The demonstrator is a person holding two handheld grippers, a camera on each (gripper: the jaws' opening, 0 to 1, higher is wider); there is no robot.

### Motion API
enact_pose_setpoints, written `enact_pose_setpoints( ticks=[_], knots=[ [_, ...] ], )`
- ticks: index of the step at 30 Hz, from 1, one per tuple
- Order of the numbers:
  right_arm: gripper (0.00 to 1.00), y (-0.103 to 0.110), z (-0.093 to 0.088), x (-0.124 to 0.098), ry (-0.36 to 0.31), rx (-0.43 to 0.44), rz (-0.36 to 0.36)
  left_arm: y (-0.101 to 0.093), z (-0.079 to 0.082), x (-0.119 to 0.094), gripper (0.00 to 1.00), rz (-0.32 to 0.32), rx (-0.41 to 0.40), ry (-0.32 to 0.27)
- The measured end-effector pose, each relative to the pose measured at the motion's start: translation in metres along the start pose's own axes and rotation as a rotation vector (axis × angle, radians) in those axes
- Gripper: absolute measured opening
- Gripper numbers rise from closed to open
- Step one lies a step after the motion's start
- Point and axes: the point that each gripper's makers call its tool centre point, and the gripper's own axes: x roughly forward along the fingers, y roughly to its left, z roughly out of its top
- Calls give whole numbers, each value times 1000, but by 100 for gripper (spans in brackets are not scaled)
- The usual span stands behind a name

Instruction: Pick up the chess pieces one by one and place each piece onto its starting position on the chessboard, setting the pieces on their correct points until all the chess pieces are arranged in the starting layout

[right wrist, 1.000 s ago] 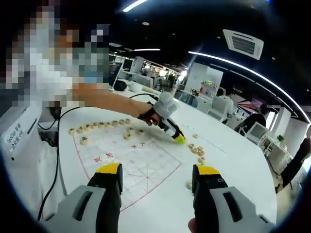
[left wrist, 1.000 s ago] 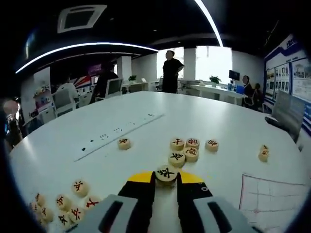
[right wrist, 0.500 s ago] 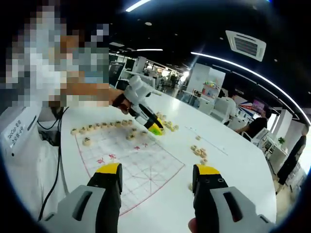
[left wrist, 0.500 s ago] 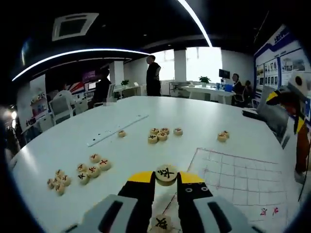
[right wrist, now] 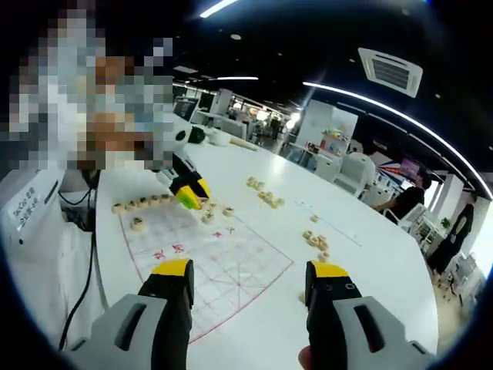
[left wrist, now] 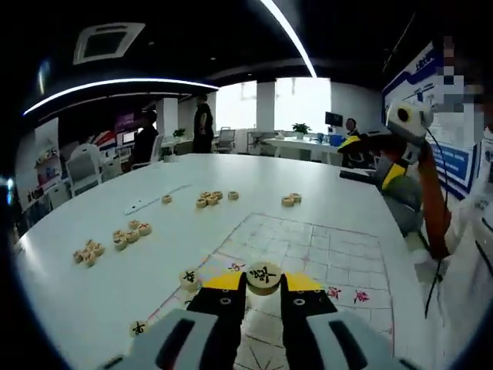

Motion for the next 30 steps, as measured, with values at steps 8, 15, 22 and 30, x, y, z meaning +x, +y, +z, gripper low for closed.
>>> enact_pose_setpoints(
  ticks=[8, 15, 22, 30],
  knots=[
    [60, 5, 0, 1, 0, -9, 18, -22, -26, -1, 20, -63, 14, 57],
    [60, 9, -3, 3, 10, -16, 34, -23, -35, 4, 20, -69, 2, 77],
    [60, 9, -4, 3, 18, -19, 44, -20, -41, 9, 20, -71, -1, 99],
    [60, 9, -4, 2, 18, -22, 44, -18, -41, 11, 34, -68, -4, 85]
  ],
)
